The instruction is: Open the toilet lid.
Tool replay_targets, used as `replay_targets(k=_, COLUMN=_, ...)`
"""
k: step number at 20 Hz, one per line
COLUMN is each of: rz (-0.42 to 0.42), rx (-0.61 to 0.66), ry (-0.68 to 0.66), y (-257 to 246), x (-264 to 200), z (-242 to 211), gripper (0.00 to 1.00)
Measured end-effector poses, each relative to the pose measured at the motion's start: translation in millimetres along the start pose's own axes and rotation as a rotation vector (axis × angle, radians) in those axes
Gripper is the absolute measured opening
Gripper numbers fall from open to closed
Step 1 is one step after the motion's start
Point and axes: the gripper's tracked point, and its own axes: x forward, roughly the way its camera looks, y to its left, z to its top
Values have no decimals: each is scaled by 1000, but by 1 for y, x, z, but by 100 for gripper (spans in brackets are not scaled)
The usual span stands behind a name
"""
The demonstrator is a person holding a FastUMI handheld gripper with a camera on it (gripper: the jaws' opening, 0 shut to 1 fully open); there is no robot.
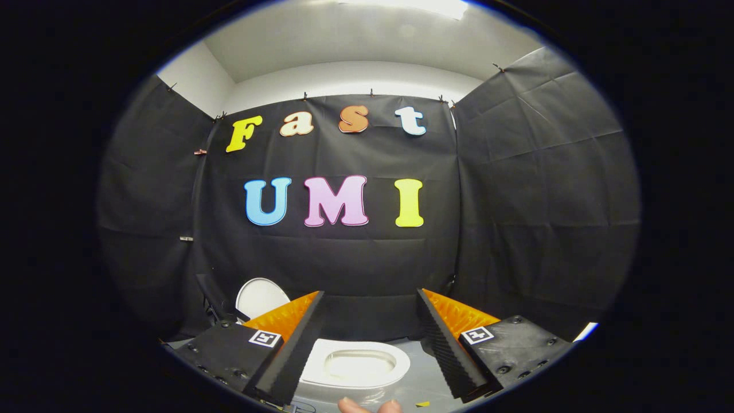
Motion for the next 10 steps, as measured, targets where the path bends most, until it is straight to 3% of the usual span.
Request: replay_targets(k=10, rz=6, rx=4, ry=3, y=1, x=3, z=-1, gripper=98)
